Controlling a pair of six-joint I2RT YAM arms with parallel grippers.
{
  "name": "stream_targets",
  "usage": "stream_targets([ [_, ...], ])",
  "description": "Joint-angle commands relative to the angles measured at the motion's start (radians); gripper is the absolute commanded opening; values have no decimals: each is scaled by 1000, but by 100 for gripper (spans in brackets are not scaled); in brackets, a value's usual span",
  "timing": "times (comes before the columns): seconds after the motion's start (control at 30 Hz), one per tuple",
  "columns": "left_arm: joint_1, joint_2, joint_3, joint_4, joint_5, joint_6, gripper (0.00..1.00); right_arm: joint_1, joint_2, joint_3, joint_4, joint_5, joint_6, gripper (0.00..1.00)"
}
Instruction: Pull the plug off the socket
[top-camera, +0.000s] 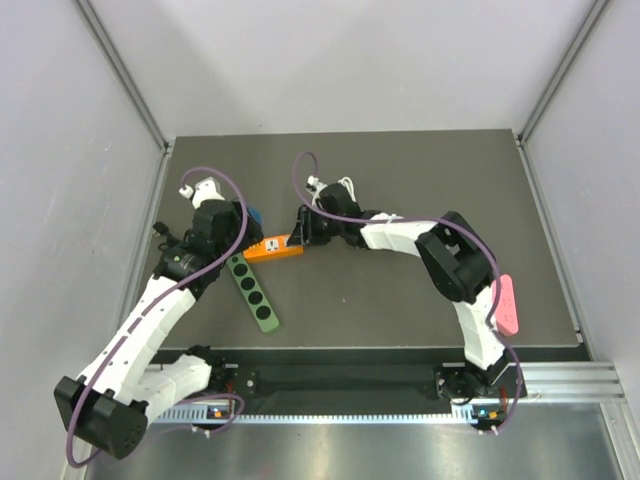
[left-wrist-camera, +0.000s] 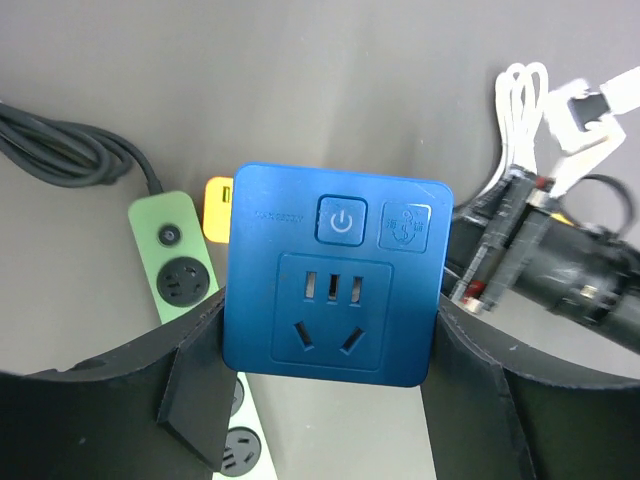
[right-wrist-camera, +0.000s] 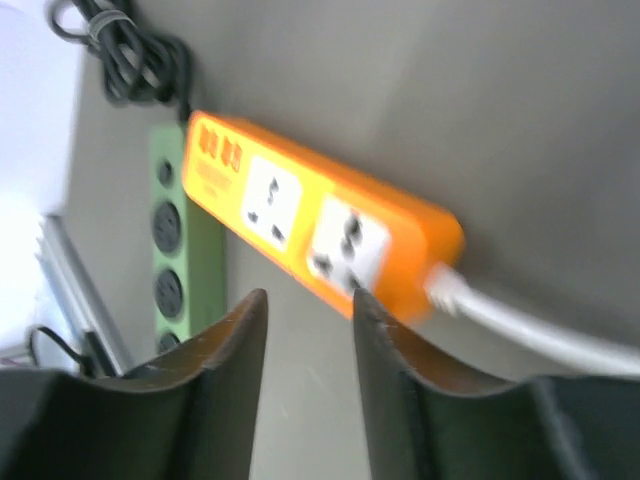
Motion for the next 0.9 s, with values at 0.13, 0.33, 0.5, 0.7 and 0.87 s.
stream_targets([
  [0.13, 4, -21, -28, 57, 87, -24, 0, 10, -193, -118, -152, 73, -103, 50],
  [0.33, 5, -27, -45, 91, 126, -39, 0, 24, -149, -153, -94, 47, -85, 52],
  [0.5, 5, -24, -40, 94, 132, -30, 0, 36, -68, -101, -59, 61, -68, 53],
  [0.7, 4, -56, -63, 91, 141, -44, 0, 36, 32, 18, -36, 125, -77, 53],
  [0.87, 4, -108, -108, 96, 179, -62, 0, 24, 159, 194, -45, 182, -115, 52],
])
